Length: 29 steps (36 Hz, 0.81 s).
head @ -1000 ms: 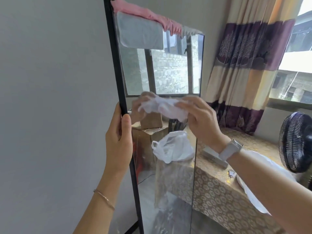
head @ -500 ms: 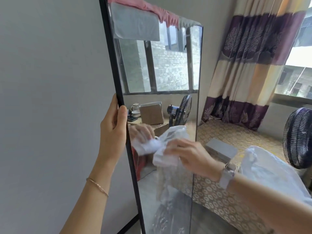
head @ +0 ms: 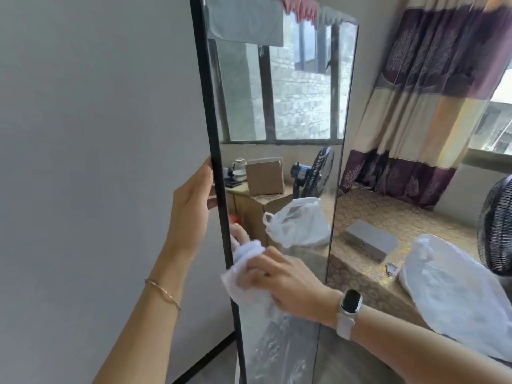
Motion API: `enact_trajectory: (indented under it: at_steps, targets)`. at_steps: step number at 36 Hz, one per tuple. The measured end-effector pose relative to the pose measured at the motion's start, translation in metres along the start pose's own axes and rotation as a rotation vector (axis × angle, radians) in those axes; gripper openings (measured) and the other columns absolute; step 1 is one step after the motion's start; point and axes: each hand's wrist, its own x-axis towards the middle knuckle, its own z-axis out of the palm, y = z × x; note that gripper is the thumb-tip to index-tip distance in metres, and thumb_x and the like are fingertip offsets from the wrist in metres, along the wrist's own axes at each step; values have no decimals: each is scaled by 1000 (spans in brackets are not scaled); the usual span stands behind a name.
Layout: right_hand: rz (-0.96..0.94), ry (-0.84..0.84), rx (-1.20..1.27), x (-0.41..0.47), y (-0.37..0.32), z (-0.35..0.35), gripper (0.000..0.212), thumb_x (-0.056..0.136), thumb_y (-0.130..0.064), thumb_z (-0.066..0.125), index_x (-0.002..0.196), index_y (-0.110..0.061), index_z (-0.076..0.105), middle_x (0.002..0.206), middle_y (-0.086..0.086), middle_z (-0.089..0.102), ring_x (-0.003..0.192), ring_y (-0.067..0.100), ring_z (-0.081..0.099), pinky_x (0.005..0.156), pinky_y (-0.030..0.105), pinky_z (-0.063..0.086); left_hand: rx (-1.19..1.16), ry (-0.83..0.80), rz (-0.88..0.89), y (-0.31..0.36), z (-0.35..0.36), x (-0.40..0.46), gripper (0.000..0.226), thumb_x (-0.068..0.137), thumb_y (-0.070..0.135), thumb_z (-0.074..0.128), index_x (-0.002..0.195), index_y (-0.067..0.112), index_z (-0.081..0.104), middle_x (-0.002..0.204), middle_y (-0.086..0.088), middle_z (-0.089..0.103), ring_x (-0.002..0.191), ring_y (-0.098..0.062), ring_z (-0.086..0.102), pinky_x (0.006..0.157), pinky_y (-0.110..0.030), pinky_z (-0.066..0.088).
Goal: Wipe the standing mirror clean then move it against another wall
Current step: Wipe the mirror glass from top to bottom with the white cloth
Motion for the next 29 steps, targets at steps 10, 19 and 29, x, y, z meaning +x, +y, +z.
enact_trajectory:
  at_steps: [10,19,29]
  targets:
    - [111,271,182,29,9,-96,43,81,-7,31,105,-17,64,106,8,58,98,18,55,71,31,56,-2,23,34,-11,-2,-10,43,100,23,28,93,19,70,82,5,74,80,-12,69,74,-26,55]
    - [287,811,298,100,-19,-106,32,85,-8,36,106,0,60,94,2,56,80,-3,47,74,15,46,-64,-33,-64,-11,-2,-7,63,90,52,19,118,13,61,103,-7,71,93,-19,67,84,-31,53]
    - [430,-305,401,2,3,-54,33,89,2,43,113,-12,60,99,-5,60,78,0,53,71,9,46,2,-2,-32,-8,-1,-7,52,100,33,22,82,35,71,75,12,73,81,-9,67,82,-29,51]
